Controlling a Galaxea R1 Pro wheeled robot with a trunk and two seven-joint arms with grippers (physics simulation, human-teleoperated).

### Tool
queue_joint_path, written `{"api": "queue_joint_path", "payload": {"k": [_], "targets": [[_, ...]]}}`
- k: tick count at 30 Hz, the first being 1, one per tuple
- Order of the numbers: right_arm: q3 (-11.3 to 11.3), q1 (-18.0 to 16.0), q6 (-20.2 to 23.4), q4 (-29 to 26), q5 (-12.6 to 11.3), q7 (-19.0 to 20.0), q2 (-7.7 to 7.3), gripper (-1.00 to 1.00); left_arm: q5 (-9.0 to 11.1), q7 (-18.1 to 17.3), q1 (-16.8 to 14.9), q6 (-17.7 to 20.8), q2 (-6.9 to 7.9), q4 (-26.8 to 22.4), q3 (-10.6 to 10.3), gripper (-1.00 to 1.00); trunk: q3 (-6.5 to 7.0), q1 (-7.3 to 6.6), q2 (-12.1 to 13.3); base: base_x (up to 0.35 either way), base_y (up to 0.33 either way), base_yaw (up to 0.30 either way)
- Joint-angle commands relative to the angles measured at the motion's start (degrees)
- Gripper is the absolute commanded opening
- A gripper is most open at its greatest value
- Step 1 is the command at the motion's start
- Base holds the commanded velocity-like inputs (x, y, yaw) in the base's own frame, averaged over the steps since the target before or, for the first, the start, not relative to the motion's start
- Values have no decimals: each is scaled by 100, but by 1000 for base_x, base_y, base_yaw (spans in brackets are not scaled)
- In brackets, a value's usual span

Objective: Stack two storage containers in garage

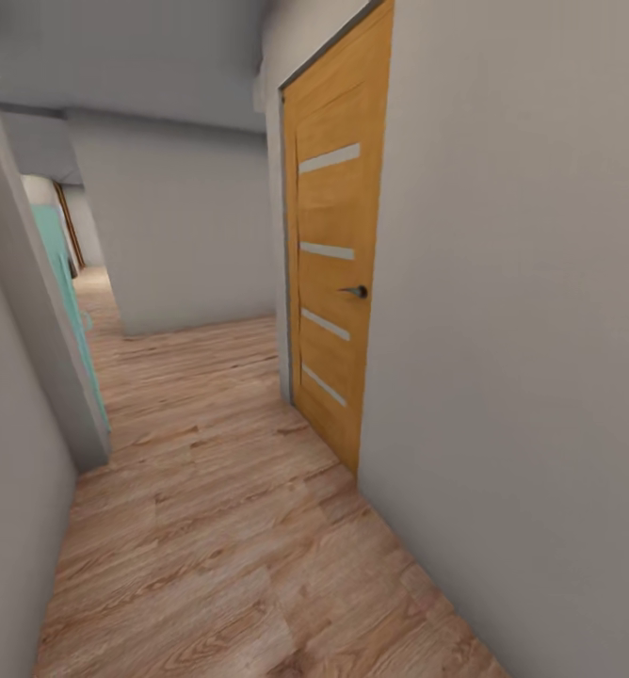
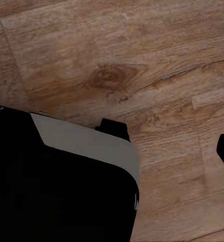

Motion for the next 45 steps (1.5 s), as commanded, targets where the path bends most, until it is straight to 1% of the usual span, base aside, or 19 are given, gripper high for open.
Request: {"api": "queue_joint_path", "payload": {"k": [1,5,10,22,26,28,29,30,31,34,45], "targets": [[25,-7,-27,19,16,-27,3,100,50,-1,0,-8,1,-6,1,100,-5,3,-2,321,0,300],[26,-7,-33,22,19,-27,-2,100,206,-7,3,-8,5,-6,1,100,-5,3,-2,321,0,300],[26,-7,-35,18,27,-27,-2,100,255,-8,3,-4,-1,-6,1,100,-5,3,-2,321,0,300],[50,-7,-28,17,36,-27,-28,100,251,-4,1,0,-5,-25,1,100,-5,3,-2,321,0,300],[52,-7,-34,17,37,-27,-38,100,252,9,1,7,-10,-153,1,100,-5,3,-2,322,0,300],[52,-7,-35,17,35,-27,-40,100,255,13,2,38,-11,-233,1,100,-5,3,-2,322,0,300],[52,-7,-35,17,31,-27,-40,100,256,7,3,128,-12,-284,1,100,-5,3,-2,322,0,300],[52,-7,-35,17,31,-27,-40,100,256,7,3,128,-12,-284,1,100,-5,3,-2,322,0,300],[48,-7,-35,17,30,-27,-36,100,256,-4,3,249,-7,-313,1,100,-5,3,-2,322,0,300],[45,-7,-35,17,22,-27,-34,100,261,-12,2,359,-5,-328,1,100,-5,3,-2,322,0,300],[44,-7,-9,19,20,-28,-17,100,270,-25,3,413,-3,-323,1,100,-5,3,-2,322,0,299]]}}
